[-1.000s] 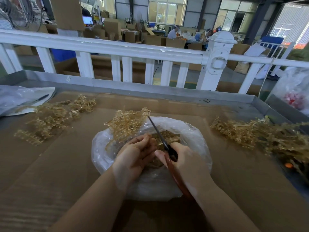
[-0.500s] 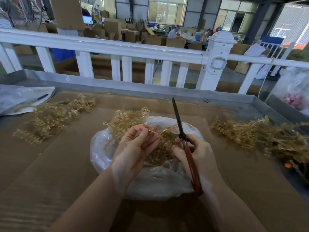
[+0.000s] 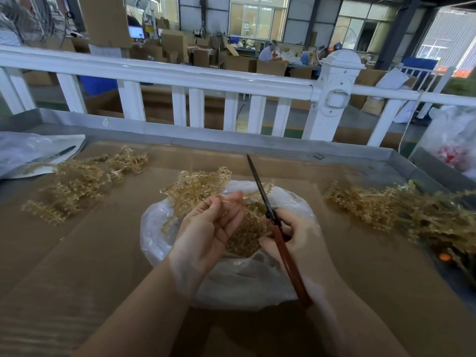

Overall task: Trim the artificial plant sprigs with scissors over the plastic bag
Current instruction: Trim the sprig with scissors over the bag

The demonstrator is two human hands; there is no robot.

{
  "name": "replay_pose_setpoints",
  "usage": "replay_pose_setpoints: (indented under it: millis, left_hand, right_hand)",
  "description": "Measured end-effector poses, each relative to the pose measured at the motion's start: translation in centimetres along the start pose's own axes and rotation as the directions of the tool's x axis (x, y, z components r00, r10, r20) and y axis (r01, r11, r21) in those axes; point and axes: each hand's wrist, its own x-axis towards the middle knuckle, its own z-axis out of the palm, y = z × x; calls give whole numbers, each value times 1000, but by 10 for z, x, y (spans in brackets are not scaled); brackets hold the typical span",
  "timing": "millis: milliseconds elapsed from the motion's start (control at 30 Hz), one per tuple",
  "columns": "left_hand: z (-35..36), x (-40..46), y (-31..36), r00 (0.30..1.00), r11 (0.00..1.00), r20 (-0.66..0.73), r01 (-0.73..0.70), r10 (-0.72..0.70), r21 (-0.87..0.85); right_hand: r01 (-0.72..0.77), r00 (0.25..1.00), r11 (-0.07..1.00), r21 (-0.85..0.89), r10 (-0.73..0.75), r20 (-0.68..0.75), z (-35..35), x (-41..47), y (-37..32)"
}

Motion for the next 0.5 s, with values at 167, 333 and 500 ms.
replay_pose_setpoints:
  millis: [167,333,500]
  left_hand:
    - [3,3,12,993,991,-37,-111,108,-69]
    - [0,-12,-8,959,964,216,-219,185,148]
    - [-11,-22,-22,911,856,399,-282,98,433]
  right_hand:
    - [3,1000,1000,-21,-3,-5,-1,1,1]
    - [-83,977,973,214,122,-176,2,10,-3]
    - [-176,941,935,307,251,-225,-1,26,3]
